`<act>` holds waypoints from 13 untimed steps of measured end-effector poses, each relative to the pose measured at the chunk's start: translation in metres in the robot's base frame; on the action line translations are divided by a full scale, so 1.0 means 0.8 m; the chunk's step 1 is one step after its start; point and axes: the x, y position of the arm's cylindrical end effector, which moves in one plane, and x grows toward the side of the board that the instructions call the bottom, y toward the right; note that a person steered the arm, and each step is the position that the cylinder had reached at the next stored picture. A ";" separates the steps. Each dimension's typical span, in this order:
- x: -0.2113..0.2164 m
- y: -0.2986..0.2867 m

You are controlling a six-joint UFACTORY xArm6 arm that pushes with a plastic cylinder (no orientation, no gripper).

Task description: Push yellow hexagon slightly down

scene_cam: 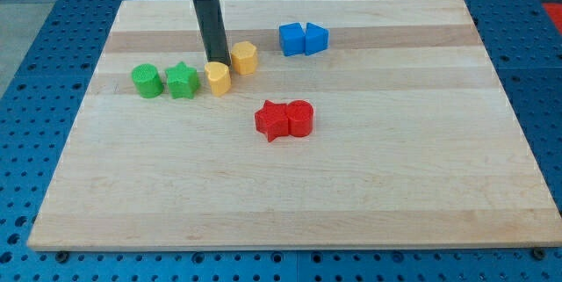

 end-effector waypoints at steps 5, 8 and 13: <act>-0.048 0.049; -0.057 0.053; 0.001 0.068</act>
